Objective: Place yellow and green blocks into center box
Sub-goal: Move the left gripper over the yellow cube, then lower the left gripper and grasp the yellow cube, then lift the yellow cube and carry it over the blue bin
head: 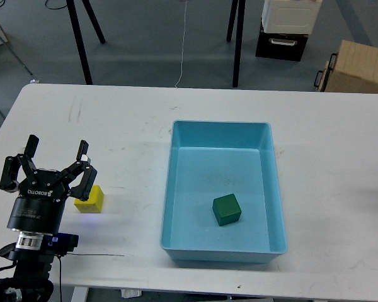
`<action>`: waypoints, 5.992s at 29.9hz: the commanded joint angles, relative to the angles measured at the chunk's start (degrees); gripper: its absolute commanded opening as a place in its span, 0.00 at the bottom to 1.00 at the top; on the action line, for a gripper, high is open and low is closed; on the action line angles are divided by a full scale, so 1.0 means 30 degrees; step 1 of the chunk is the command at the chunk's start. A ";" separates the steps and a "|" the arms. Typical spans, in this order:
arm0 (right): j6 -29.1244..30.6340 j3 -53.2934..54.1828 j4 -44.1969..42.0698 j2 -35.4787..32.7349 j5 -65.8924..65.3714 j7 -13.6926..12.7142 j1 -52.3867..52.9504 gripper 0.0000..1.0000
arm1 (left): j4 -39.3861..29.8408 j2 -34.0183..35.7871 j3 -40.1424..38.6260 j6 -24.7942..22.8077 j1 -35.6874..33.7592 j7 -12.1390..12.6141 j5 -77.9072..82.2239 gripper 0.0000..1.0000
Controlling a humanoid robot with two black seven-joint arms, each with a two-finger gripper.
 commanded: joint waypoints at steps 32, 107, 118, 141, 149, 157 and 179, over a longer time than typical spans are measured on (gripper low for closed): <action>0.0003 0.2088 0.1967 0.2718 -0.0488 0.0000 -0.4915 1.00 | 0.3716 0.9786 -0.1494 -0.0156 -0.8406 -0.1323 0.0727 1.00; 0.0003 0.1180 0.1762 0.2864 -0.1162 -0.0058 -0.4944 1.00 | 0.8930 1.2228 3.4929 -0.0156 -2.8187 -0.1822 2.8944 1.00; 0.0003 0.1180 0.1762 0.3011 -0.1191 -0.0058 -0.4973 1.00 | 0.8812 1.2287 3.4783 -0.0156 -2.7951 -0.1939 2.8914 1.00; 0.0003 0.1180 0.1674 0.3011 -0.1191 -0.0058 -0.5032 1.00 | 0.8052 1.2989 3.4754 -0.0156 -2.8039 -0.1149 2.9823 0.03; 0.0003 0.1151 0.1703 0.3040 -0.1279 -0.0058 -0.5061 1.00 | 0.4801 1.4368 3.2442 -0.0156 -3.0262 -0.1177 2.8771 0.00; 0.0003 0.1239 0.1732 0.3011 -0.1601 -0.0058 -0.5003 1.00 | 0.4798 1.1092 3.2468 -0.0156 -3.5009 -0.1177 2.4785 0.00; 0.0003 0.1239 0.1088 0.3040 -0.2099 0.0000 -0.4768 1.00 | 0.8721 0.0572 3.3757 -0.0156 -3.5335 -0.1382 2.4051 0.01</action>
